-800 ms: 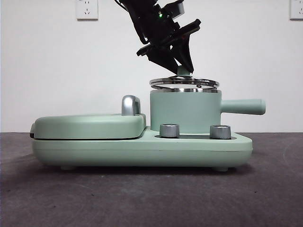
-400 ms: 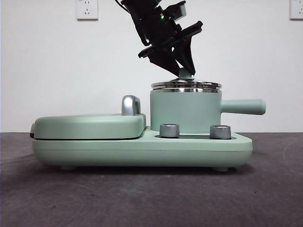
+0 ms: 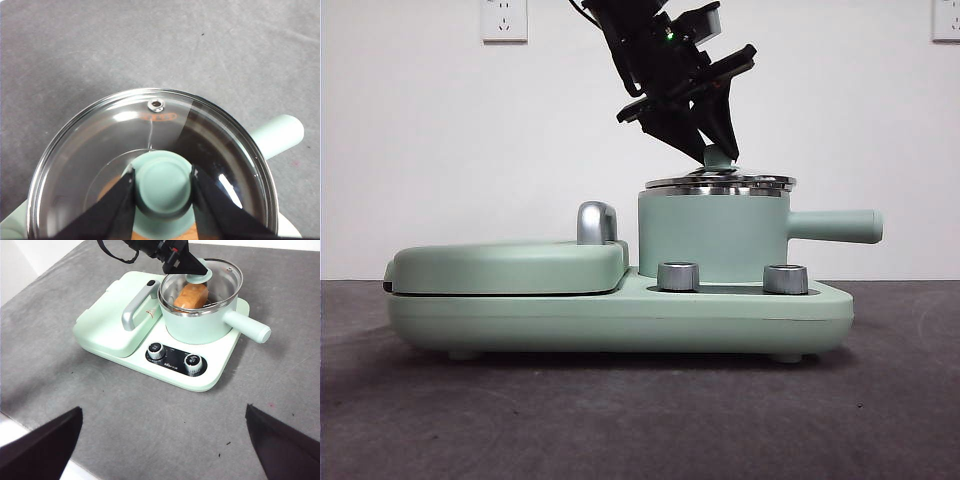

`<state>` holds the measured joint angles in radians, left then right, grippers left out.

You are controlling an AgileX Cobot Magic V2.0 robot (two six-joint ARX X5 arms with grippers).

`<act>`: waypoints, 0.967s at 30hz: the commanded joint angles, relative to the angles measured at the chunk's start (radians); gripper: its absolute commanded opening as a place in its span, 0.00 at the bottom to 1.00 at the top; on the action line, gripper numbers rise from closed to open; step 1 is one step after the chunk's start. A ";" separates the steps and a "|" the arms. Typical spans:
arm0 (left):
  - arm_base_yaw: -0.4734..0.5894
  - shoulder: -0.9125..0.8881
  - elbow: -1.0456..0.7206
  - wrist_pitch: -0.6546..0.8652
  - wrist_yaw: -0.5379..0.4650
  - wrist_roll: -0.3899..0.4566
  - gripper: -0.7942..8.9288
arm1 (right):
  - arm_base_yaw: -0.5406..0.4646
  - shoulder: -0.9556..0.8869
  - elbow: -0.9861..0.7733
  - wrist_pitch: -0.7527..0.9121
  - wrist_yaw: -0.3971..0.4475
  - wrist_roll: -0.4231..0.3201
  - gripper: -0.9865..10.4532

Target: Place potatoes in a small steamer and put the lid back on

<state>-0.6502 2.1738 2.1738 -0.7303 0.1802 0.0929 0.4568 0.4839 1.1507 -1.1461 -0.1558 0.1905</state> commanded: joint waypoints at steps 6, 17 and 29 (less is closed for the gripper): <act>-0.009 0.031 0.030 -0.041 -0.017 0.022 0.09 | 0.005 0.003 0.006 0.009 0.003 0.011 0.54; -0.005 0.031 0.030 -0.043 -0.049 0.018 0.09 | 0.005 0.003 0.006 0.009 0.003 0.015 0.54; -0.006 0.029 0.059 -0.082 -0.050 -0.005 0.09 | 0.005 0.003 0.006 0.010 0.003 0.017 0.54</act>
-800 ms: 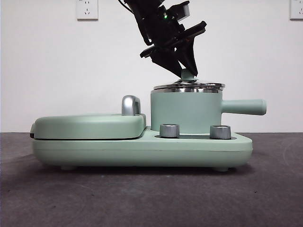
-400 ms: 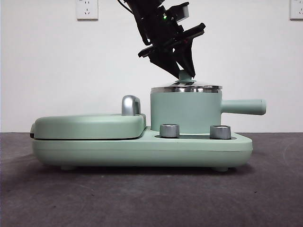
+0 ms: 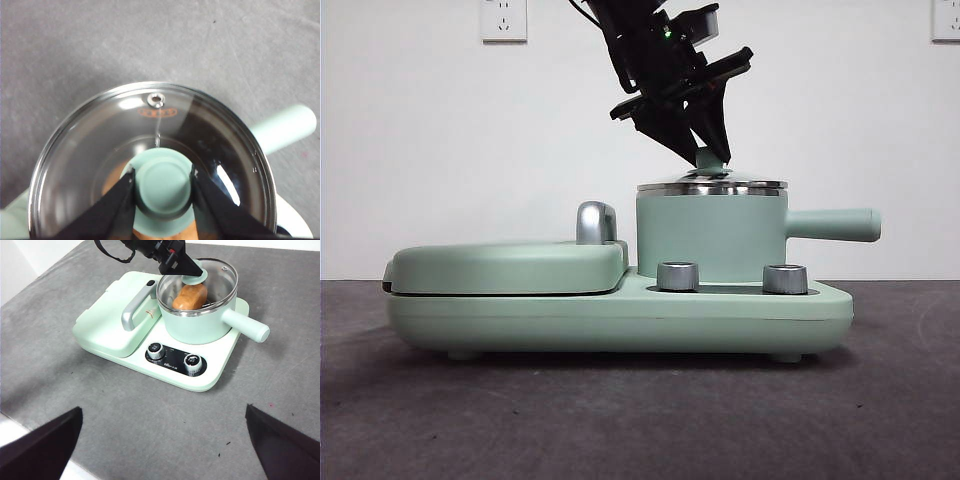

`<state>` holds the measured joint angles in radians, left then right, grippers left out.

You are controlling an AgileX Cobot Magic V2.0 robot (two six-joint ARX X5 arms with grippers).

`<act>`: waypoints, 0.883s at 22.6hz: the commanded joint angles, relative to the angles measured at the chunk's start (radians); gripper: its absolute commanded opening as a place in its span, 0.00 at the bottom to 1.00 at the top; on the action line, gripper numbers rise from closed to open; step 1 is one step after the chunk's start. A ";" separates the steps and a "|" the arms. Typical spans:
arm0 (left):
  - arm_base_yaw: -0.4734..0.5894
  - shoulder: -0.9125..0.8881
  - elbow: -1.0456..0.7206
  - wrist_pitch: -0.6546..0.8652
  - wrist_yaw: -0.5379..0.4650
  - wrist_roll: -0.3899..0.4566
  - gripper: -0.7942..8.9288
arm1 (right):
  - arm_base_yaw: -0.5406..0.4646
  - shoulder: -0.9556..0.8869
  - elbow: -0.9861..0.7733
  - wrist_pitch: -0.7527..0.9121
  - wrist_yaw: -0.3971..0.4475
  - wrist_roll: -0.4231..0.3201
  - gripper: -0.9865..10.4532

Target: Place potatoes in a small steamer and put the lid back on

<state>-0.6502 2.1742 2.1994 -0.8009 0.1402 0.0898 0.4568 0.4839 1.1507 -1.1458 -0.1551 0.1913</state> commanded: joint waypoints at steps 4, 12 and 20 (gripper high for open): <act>-0.006 0.029 0.034 -0.014 -0.011 -0.004 0.09 | 0.005 0.003 0.006 0.009 0.002 0.025 0.54; -0.008 0.029 0.034 -0.014 -0.010 -0.005 0.36 | 0.005 0.003 0.006 0.009 0.002 0.033 0.54; 0.006 -0.105 0.034 -0.121 -0.010 -0.031 0.60 | 0.005 0.003 0.006 0.009 0.002 0.033 0.54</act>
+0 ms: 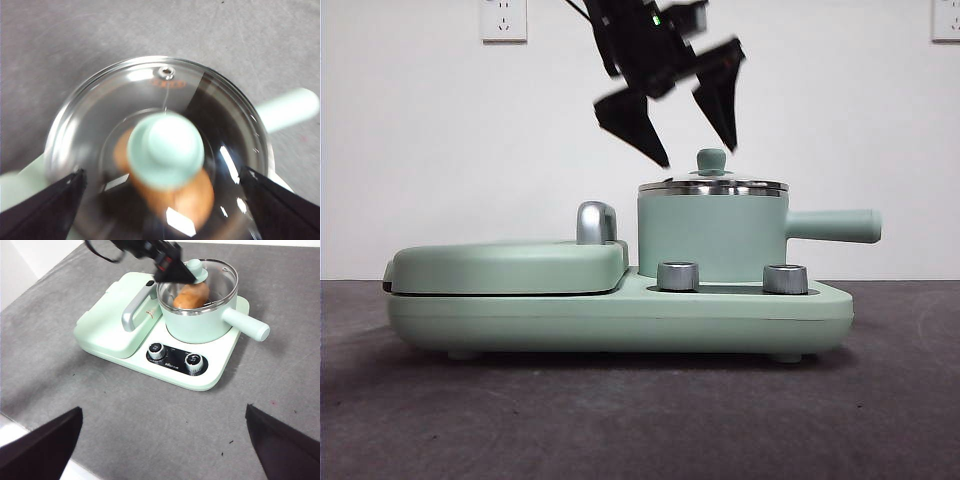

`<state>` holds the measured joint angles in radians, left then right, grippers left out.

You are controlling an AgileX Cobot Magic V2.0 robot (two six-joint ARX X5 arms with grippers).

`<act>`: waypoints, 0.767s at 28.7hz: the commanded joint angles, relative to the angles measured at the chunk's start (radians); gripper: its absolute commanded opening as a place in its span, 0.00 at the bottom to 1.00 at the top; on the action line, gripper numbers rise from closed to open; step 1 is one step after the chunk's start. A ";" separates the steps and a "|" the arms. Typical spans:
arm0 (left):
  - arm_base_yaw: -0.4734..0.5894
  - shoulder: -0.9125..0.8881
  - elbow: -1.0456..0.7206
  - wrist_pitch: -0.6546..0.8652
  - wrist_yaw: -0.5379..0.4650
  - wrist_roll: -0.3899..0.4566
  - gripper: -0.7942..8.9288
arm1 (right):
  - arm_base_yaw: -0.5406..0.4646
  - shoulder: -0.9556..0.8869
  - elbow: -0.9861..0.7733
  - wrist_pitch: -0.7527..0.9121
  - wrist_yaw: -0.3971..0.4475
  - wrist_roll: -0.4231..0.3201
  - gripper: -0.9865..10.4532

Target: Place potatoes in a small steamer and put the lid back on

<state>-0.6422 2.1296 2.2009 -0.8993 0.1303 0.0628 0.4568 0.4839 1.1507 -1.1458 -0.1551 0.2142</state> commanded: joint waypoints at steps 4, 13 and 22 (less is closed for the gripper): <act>0.002 -0.213 0.033 -0.204 0.000 0.000 0.60 | 0.006 0.003 0.006 0.008 -0.010 0.010 0.54; 0.002 -0.672 -0.151 -0.320 0.002 -0.024 0.60 | 0.006 0.004 0.006 0.009 -0.150 0.002 0.54; -0.009 -1.130 -0.658 -0.231 0.037 -0.040 0.59 | 0.006 0.004 0.006 0.009 -0.198 -0.040 0.54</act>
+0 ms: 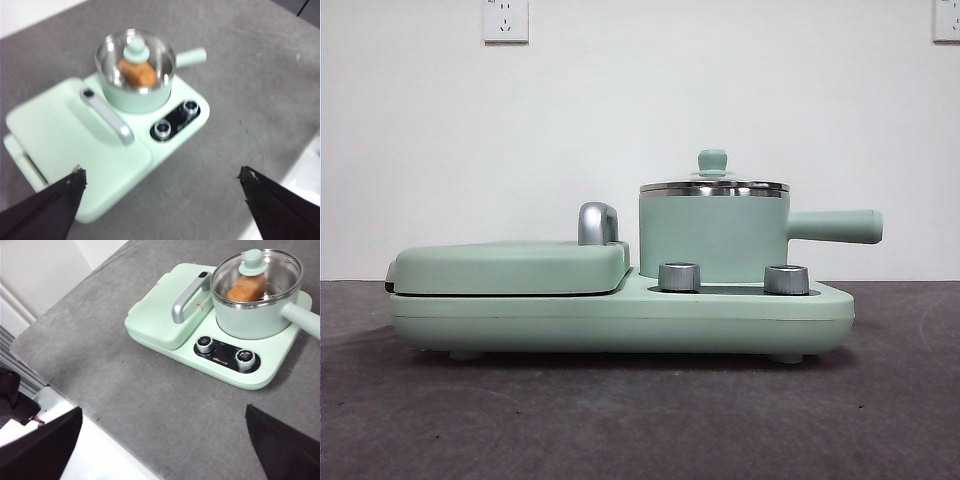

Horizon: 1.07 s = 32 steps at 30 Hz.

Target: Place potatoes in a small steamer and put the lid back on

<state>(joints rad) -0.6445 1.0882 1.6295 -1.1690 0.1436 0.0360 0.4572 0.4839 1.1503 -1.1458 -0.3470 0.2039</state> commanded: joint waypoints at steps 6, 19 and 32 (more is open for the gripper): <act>-0.006 -0.384 -0.370 0.161 0.043 -0.076 0.59 | 0.005 0.005 0.007 0.020 -0.021 -0.040 0.54; -0.006 -0.626 -0.591 0.162 0.042 -0.158 0.06 | 0.005 0.005 0.007 0.012 -0.037 -0.089 0.07; -0.006 -0.625 -0.591 0.168 0.040 -0.153 0.10 | 0.005 0.004 0.007 0.016 -0.046 -0.107 0.10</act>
<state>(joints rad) -0.6445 0.4580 1.0290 -1.0130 0.1829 -0.1200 0.4572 0.4839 1.1503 -1.1397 -0.3901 0.1017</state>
